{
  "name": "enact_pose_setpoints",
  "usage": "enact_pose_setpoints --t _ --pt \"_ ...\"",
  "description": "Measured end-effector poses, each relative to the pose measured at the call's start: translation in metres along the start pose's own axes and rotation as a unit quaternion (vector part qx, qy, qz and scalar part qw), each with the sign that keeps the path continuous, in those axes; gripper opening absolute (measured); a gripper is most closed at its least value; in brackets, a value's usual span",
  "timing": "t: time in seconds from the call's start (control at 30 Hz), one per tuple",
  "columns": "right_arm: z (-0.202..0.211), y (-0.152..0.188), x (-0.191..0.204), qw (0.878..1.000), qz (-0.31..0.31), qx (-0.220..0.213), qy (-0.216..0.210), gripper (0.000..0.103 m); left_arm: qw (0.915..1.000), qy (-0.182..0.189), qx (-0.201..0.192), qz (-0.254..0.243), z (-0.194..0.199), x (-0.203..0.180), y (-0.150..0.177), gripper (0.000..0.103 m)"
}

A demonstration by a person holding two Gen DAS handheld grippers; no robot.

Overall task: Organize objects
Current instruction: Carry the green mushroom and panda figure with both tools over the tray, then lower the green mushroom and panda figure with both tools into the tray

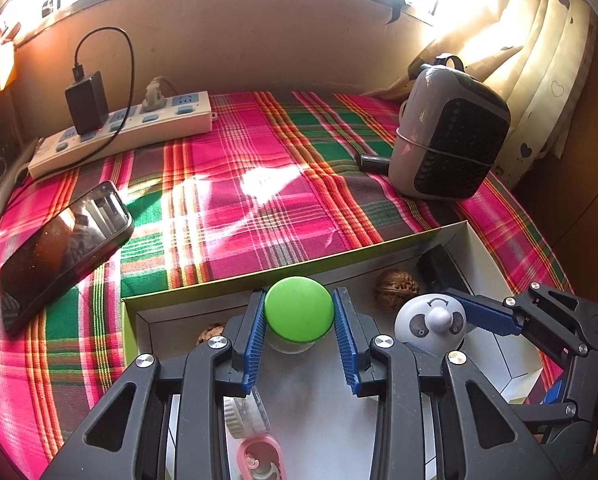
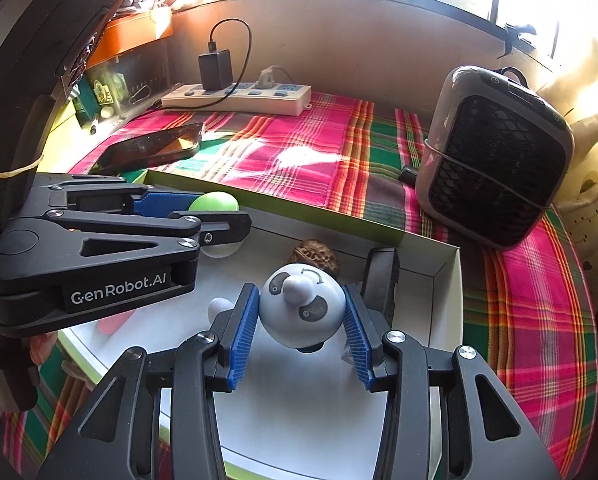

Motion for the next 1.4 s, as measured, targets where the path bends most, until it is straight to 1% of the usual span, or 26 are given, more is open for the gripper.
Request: enact_pose_setpoints --t 0.43,1.4 --pt "-0.003 0.0007 0.0008 1.0 -0.001 0.004 0.002 0.044 0.9999 0.006 0.006 0.006 -0.0036 0.002 0.0002 0.031" --pt "-0.0019 -0.001 0.0029 1.0 -0.002 0.005 0.004 0.044 0.9999 0.004 0.014 0.01 -0.0066 0.0035 0.0021 0.032"
Point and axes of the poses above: each gripper's, at about its wrist camera, not at the fingertips, and z roughly against the way its jaws point, x to its left, y to its underside, the point moved 6 cm from there along -z, roughly the way its jaws point, and after that the axes turned 6 degrees about z, right-handed, at the moved point
